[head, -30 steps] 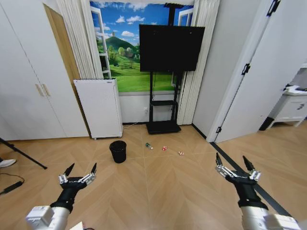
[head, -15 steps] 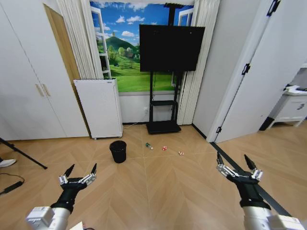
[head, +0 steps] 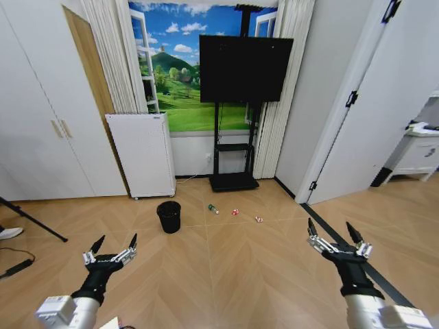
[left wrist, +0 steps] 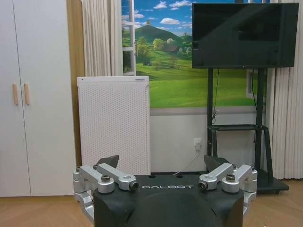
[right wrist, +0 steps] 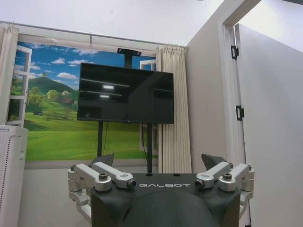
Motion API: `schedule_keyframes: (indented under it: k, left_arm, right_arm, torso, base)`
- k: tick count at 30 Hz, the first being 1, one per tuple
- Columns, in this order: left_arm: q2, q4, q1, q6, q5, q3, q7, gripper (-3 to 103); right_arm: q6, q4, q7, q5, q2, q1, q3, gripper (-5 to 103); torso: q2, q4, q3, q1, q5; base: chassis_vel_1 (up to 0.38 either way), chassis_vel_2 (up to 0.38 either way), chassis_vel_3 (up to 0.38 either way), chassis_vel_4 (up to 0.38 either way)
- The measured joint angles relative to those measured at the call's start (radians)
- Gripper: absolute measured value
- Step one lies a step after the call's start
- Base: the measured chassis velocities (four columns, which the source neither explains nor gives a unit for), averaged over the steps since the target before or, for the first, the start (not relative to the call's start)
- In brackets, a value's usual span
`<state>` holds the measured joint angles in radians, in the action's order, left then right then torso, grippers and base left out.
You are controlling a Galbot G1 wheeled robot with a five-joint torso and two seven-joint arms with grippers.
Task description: Pick up the trash bin and place the garbage on the floor into it.
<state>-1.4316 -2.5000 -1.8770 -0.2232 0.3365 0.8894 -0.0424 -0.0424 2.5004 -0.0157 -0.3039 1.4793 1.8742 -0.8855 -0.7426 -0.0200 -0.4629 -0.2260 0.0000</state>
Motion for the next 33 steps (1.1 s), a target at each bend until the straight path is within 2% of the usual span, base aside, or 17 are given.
schedule_keyframes:
  k: [6, 7, 10, 16, 33]
  left_arm:
    - [-0.004, 0.004, -0.001, 0.004, -0.035, -0.012, -0.025, 98]
    - [-0.008, 0.022, 0.003, 0.01, -0.044, -0.021, -0.018, 101]
    - [-0.018, 0.069, 0.003, 0.021, -0.052, -0.032, -0.003, 98]
    - [-0.022, 0.085, -0.002, 0.023, -0.051, -0.035, 0.002, 98]
    - [-0.026, 0.047, -0.006, 0.013, -0.005, -0.024, 0.024, 98]
  right_arm:
    - [0.037, 0.0, 0.042, -0.016, -0.007, -0.001, 0.0, 100]
    - [0.041, 0.0, 0.046, -0.016, -0.009, -0.003, 0.001, 100]
    - [0.045, -0.003, 0.049, -0.019, -0.014, -0.006, 0.005, 100]
    - [0.045, -0.016, 0.05, -0.024, -0.018, -0.014, 0.01, 100]
    - [0.047, -0.038, 0.052, -0.051, -0.04, -0.029, 0.013, 100]
  torso:
    - [0.0, 0.0001, 0.0, 0.0, 0.0002]
    - [0.0, 0.0, 0.0, 0.0, 0.0002]
    - [0.0, 0.0, 0.0, 0.0, 0.0]
    - [0.0, 0.0, 0.0, 0.0, 0.0]
    - [0.0, 0.0, 0.0, 0.0, -0.0001]
  base:
    - [0.0, 0.0, 0.0, 0.0]
    - [0.0, 0.0, 0.0, 0.0]
    - [0.0, 0.0, 0.0, 0.0]
    - [-0.085, 0.081, 0.074, -0.077]
    - [-0.239, 0.236, 0.249, -0.246]
